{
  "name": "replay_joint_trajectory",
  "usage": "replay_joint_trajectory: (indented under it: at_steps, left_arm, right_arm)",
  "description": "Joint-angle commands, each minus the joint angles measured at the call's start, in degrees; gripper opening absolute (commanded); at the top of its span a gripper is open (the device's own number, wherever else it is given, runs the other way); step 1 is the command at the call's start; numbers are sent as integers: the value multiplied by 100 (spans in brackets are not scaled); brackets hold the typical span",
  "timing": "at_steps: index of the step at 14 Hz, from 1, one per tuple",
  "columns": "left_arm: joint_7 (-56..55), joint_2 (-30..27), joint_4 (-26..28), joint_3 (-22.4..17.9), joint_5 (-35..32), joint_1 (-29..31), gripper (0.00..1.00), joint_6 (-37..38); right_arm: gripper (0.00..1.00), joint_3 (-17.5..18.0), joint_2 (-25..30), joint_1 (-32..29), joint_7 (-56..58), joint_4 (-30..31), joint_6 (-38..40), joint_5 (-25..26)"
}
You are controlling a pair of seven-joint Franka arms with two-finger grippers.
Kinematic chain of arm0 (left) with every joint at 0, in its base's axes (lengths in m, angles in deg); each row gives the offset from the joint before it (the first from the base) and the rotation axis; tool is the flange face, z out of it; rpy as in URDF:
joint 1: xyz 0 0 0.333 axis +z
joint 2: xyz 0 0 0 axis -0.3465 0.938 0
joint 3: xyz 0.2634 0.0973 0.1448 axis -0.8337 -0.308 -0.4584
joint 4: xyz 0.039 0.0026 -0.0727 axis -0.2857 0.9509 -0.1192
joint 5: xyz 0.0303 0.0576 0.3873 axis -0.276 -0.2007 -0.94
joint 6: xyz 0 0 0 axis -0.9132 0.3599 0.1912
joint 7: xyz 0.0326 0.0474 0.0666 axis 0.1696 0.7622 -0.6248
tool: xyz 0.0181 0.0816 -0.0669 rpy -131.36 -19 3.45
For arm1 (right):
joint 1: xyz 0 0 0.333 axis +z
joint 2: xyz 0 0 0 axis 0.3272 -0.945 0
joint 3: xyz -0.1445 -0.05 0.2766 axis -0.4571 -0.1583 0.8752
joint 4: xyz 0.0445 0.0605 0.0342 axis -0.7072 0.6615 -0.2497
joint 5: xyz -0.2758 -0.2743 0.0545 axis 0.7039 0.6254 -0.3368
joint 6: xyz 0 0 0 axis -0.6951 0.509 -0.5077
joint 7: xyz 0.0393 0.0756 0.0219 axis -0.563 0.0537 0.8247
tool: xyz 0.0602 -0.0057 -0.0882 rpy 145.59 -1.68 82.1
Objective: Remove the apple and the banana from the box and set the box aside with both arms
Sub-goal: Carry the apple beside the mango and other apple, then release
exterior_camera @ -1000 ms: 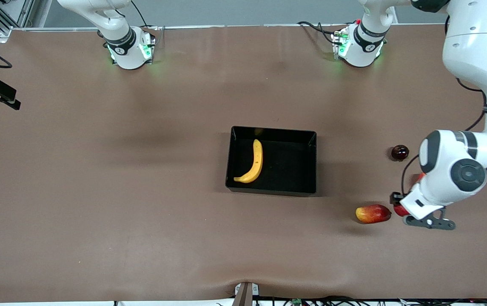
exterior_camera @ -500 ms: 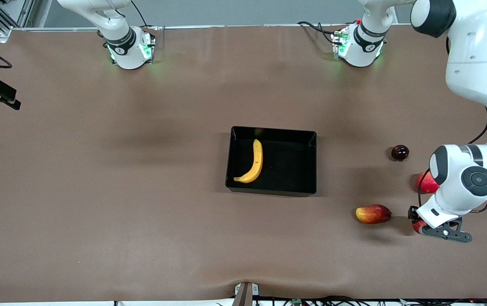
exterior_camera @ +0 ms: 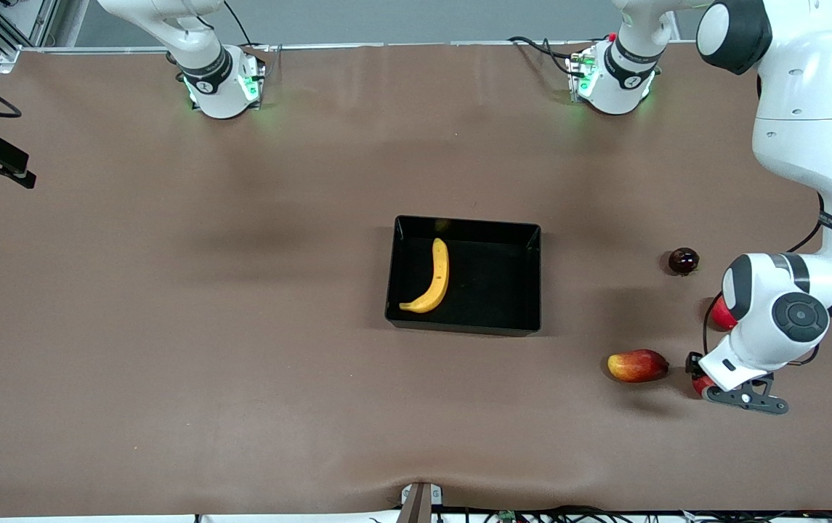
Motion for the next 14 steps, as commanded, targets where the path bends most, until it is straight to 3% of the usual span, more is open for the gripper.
replay_joint_trajectory:
  at_steps: [1,2,4,5,6,8,14]
  left_arm:
    - [8,-182,-43,103,27,16,0,841]
    - [9,-199,-43,104,27,16,1,983]
    - [17,-147,-8,104,18,25,36,1028]
    - [17,-121,-8,104,9,17,58,1028]
    - [-9,-121,-8,104,27,-27,100,1028]
    - [-9,-234,-69,112,27,-27,100,1316]
    - [-70,-1788,-43,332,236,34,100,2344]
  right_arm:
    - [100,23,-32,-66,57,-60,9,-117]
    - [100,23,-32,-66,57,-60,9,-117]
    - [100,23,-32,-66,57,-60,9,-117]
    - [100,23,-32,-66,57,-60,9,-117]
    - [100,23,-32,-66,57,-60,9,-117]
    - [100,23,-32,-66,57,-60,9,-117]
    - [100,23,-32,-66,57,-60,1,-117]
